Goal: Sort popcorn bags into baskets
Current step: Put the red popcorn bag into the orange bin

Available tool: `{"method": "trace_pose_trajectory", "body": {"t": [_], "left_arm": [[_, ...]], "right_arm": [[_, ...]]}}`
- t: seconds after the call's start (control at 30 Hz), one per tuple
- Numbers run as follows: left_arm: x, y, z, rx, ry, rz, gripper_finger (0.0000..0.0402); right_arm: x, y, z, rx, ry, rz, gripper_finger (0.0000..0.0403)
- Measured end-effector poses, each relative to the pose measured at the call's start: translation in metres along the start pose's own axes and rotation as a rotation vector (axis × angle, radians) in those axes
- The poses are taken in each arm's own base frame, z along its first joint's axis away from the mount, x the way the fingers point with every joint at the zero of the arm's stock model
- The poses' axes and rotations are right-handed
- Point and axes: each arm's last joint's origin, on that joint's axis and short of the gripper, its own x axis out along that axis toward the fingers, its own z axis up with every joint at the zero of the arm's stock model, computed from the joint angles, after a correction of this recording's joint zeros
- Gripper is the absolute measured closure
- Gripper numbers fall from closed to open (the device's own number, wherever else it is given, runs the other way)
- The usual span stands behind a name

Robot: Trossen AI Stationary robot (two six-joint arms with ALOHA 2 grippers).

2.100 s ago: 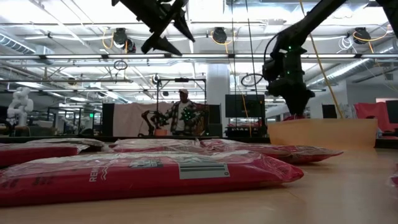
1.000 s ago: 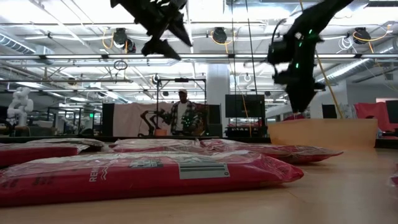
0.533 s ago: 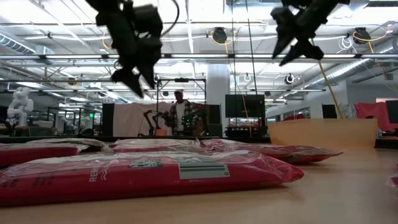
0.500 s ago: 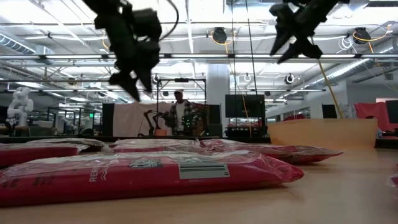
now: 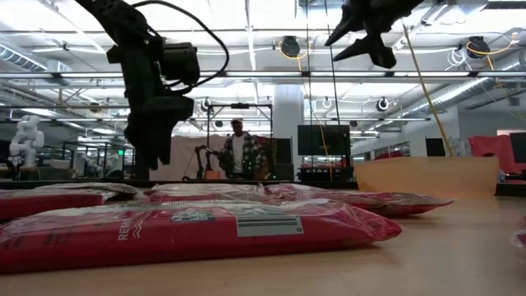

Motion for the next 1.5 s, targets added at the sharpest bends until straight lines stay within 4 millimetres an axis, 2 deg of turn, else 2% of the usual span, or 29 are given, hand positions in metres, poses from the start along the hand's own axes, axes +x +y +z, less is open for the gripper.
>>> {"method": "trace_pose_trajectory", "body": {"t": [0.13,0.27,0.63,0.8,1.0,1.03,1.27,1.5], "left_arm": [[0.009,0.002,0.000,0.059,0.039,-0.027,0.0047],[0.017,0.000,0.000,0.112,0.066,-0.032,0.0058],[0.054,-0.005,0.008,0.146,0.098,-0.088,0.0139],[0.057,-0.005,0.009,0.132,0.087,-0.101,0.0214],[0.046,-0.008,0.010,0.148,0.044,-0.164,0.0370],[0.043,-0.009,0.011,0.134,0.028,-0.173,0.0385],[0.016,-0.016,0.017,0.081,-0.111,-0.176,0.0398],[-0.023,-0.024,0.024,0.066,-0.264,-0.195,0.0399]], "right_arm": [[0.005,0.001,-0.001,-0.011,0.013,0.000,0.0261],[0.006,0.001,-0.001,-0.026,0.015,0.000,0.0261],[0.006,0.001,0.000,-0.171,0.004,0.011,0.0261],[0.006,0.000,0.002,-0.232,-0.001,0.007,0.0261],[0.004,-0.008,0.010,-0.248,-0.028,-0.023,0.0261],[0.004,-0.010,0.012,-0.243,-0.035,-0.031,0.0261],[0.000,-0.021,0.022,-0.184,-0.047,-0.024,0.0261],[0.000,-0.017,0.028,-0.141,-0.064,0.073,0.0239]]}}
